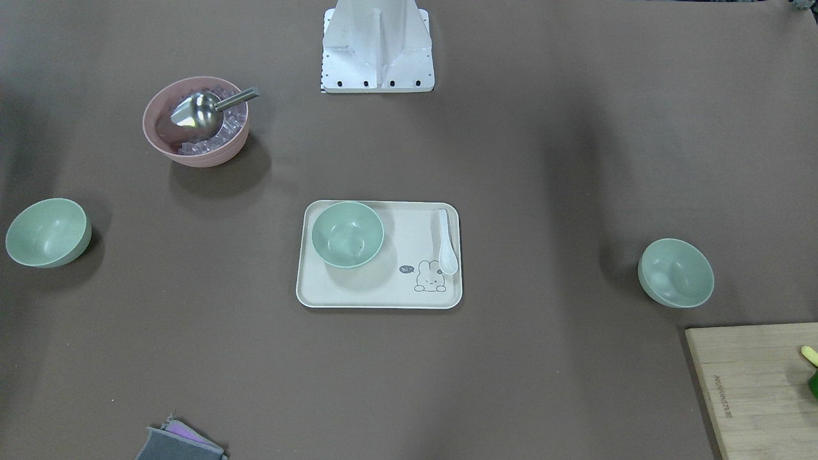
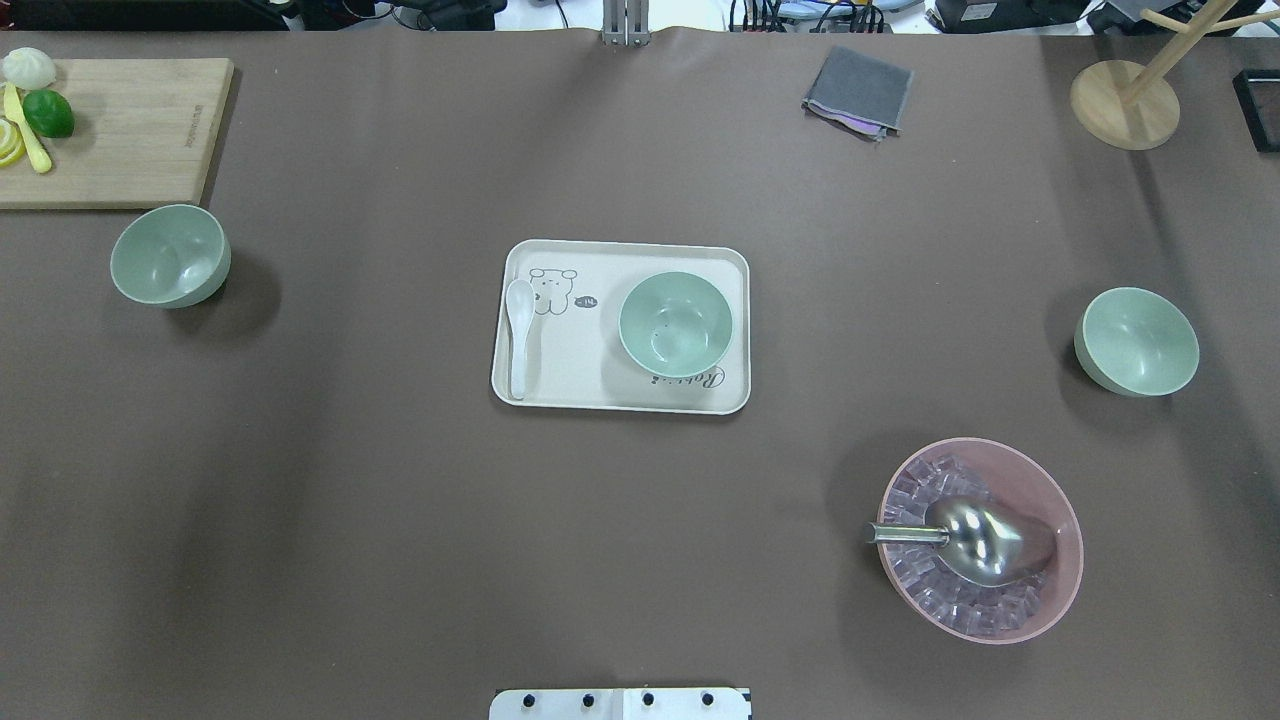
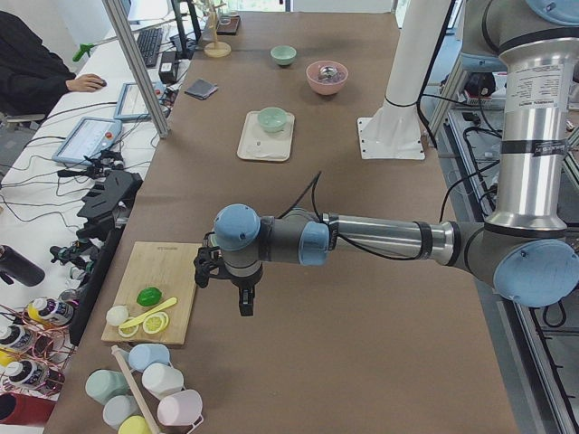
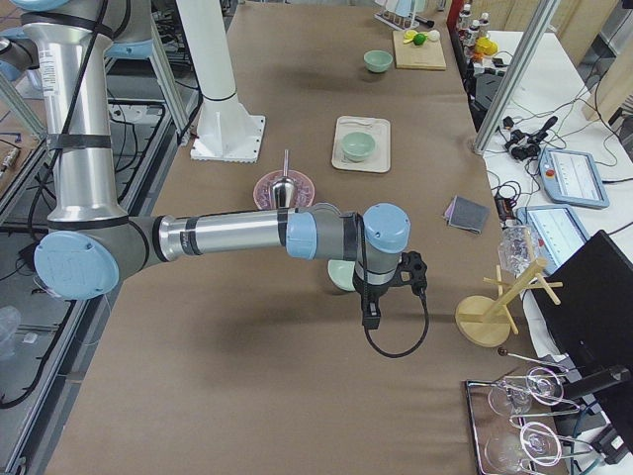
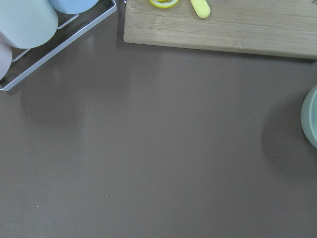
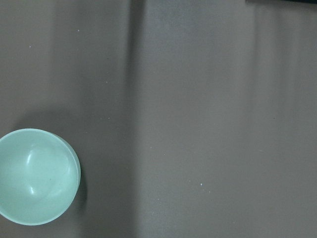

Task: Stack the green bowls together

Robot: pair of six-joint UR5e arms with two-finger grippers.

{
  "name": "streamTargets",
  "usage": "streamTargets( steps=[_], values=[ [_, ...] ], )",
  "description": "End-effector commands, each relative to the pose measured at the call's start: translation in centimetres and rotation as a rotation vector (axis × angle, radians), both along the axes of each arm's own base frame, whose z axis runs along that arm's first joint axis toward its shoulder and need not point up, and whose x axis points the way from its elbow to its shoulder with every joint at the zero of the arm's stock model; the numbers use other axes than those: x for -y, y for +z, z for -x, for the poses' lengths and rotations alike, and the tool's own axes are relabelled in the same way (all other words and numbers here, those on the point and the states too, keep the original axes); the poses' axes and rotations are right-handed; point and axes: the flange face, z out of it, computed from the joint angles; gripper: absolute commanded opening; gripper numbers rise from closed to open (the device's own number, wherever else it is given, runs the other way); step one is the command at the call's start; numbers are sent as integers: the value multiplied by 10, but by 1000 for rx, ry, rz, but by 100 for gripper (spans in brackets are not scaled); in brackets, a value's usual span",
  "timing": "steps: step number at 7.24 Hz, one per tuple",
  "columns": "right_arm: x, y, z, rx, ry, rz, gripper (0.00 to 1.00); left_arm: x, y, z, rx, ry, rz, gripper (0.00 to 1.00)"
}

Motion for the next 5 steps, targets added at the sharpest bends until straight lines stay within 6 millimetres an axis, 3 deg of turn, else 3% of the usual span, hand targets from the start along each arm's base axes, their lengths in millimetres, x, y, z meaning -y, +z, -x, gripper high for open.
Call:
streamTargets(
  steps=[1, 2, 3, 4, 5],
  values=[
    [1, -2, 0, 0, 0, -6, 100, 1, -2, 0, 0, 1, -8, 98],
    [5, -8, 1, 11, -1, -21, 100, 9, -15, 0, -9, -2, -51, 98],
    [11, -15, 4, 29, -3, -34, 100, 39, -31, -3, -13, 3, -93, 98],
    [12, -18, 5, 32, -3, -42, 100, 59, -32, -21, -15, 29, -104, 98],
    [16, -26, 9, 60, -7, -50, 100, 67, -34, -35, -12, 42, -150, 98]
  ],
)
